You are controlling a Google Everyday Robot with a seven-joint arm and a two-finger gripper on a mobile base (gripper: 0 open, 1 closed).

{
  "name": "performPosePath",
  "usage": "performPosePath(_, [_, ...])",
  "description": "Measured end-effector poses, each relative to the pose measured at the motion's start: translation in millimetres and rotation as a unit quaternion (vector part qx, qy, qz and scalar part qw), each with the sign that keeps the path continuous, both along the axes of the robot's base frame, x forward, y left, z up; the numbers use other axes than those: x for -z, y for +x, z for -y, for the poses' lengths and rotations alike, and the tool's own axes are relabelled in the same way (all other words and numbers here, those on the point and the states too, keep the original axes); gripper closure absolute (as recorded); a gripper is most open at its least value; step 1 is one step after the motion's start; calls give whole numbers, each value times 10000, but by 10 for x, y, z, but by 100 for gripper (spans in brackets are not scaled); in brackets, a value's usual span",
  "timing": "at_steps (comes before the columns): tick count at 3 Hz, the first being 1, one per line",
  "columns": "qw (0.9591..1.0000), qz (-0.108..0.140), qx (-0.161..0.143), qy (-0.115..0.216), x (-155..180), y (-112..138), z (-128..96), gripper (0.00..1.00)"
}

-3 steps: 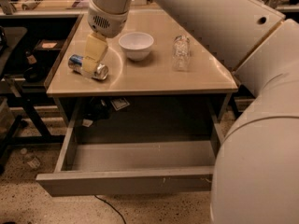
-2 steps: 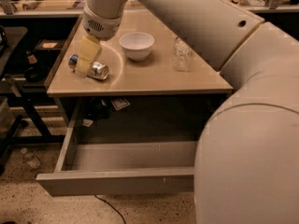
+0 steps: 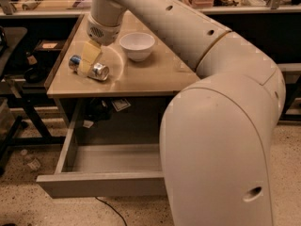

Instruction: Place redbull can into top drawer

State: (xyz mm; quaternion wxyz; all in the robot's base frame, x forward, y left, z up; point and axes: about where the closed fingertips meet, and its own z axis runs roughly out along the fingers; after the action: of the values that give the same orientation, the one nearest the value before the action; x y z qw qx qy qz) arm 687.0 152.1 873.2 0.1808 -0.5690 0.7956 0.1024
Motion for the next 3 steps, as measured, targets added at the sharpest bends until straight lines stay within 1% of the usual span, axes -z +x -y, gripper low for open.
performPosePath(1, [10000, -2, 3, -1, 5, 2, -1, 0])
performPosePath(2, [9999, -135, 76, 65, 184, 1, -130, 0])
performPosePath(3, [9996, -238, 121, 97, 327, 29, -213, 0])
